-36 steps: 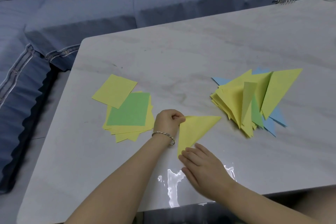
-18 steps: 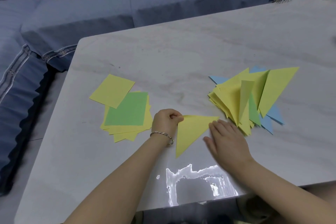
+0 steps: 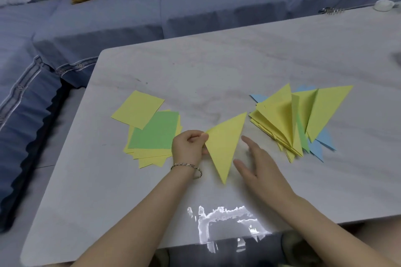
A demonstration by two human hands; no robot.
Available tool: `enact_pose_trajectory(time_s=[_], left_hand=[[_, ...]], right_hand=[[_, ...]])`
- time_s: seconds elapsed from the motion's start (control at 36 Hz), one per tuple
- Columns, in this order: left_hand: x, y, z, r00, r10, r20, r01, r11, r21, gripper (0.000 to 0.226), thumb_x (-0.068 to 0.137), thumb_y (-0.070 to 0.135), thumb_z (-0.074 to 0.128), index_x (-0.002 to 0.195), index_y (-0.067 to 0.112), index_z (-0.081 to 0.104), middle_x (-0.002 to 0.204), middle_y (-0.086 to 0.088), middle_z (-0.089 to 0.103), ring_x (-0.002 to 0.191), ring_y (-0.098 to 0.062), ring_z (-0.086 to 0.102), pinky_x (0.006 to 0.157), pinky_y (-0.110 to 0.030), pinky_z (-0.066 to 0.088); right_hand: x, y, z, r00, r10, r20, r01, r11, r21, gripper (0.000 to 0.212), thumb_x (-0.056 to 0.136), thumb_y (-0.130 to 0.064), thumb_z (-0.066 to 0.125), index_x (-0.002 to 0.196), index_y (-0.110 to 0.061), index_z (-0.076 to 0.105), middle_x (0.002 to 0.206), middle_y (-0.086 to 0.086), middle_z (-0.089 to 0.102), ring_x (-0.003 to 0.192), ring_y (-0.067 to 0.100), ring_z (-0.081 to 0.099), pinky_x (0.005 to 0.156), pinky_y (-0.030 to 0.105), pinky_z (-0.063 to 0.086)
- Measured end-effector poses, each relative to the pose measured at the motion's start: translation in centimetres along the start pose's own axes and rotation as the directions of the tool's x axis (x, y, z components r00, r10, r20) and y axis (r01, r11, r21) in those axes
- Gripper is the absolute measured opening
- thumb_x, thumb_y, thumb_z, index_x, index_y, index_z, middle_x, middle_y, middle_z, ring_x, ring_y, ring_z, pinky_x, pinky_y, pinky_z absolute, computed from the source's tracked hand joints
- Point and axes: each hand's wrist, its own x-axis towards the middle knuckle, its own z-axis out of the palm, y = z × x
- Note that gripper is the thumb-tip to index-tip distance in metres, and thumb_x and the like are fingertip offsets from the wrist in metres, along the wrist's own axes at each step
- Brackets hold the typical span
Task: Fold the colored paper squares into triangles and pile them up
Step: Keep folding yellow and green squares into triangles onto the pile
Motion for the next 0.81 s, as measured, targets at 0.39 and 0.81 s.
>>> enact_pose_trajectory(time_s=[0.39, 0.81], left_hand=[[-0.3, -0.6, -3.5, 0.967, 0.241, 0.087, -0.252, 0.834, 0.491, 0.033, 0.084, 0.011, 0.063, 0.116, 0.012, 0.056, 0.119, -0.004, 0.056, 0.111, -0.017, 0.051, 0.095, -0.022, 0.036], [5.1, -0.9, -7.9, 0.995, 0.087, 0.054, -0.083, 0.379, 0.922, 0.039, 0.085, 0.039, 0.054, 0.110, 0.009, 0.047, 0.115, -0.008, 0.054, 0.107, -0.029, 0.051, 0.080, -0.035, 0.043]], right_hand=[[4.3, 2.6, -6.1, 0.853, 0.094, -0.514, -0.093, 0.995, 0.028, 0.032, 0.093, -0.010, 0.047, 0.123, -0.005, 0.055, 0.125, 0.018, 0.043, 0.104, 0.023, 0.048, 0.088, 0.017, 0.031], [4.6, 2.5, -3.2, 0.988, 0.073, -0.140, -0.127, 0.890, -0.438, 0.034, 0.089, -0.018, 0.056, 0.121, -0.011, 0.059, 0.145, 0.018, 0.030, 0.136, 0.031, 0.020, 0.107, 0.035, 0.013]])
